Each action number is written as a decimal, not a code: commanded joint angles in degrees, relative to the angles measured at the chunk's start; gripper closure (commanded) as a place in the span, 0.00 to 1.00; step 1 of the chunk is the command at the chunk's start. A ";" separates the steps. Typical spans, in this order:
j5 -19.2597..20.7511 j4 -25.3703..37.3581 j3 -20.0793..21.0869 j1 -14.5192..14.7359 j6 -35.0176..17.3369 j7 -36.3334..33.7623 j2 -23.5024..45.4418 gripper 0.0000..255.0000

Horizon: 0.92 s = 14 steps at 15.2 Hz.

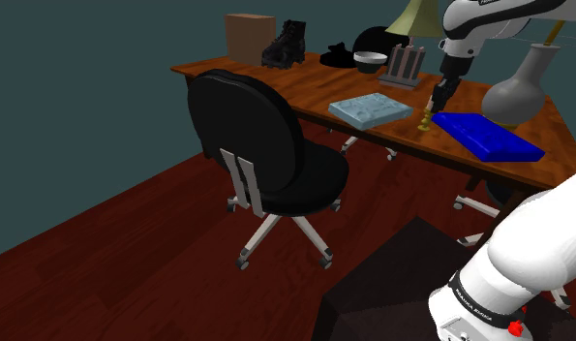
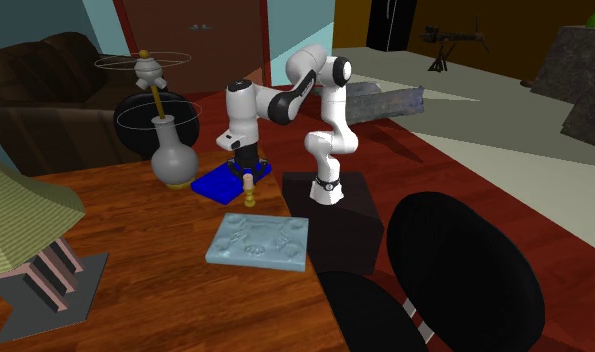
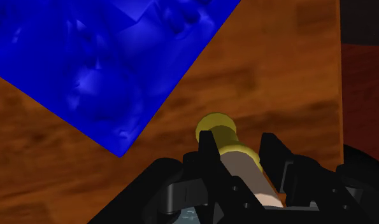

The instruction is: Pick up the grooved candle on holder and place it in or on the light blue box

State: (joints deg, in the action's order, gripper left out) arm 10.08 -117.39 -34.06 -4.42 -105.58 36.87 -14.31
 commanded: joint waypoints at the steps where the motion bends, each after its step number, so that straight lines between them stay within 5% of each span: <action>1: -0.01 -0.04 0.01 0.01 0.02 0.00 0.02 1.00; 14: -0.31 6.01 0.56 0.28 6.14 0.28 -0.07 1.00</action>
State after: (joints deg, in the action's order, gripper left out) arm 9.92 -112.39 -33.49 -4.20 -100.26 37.01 -14.61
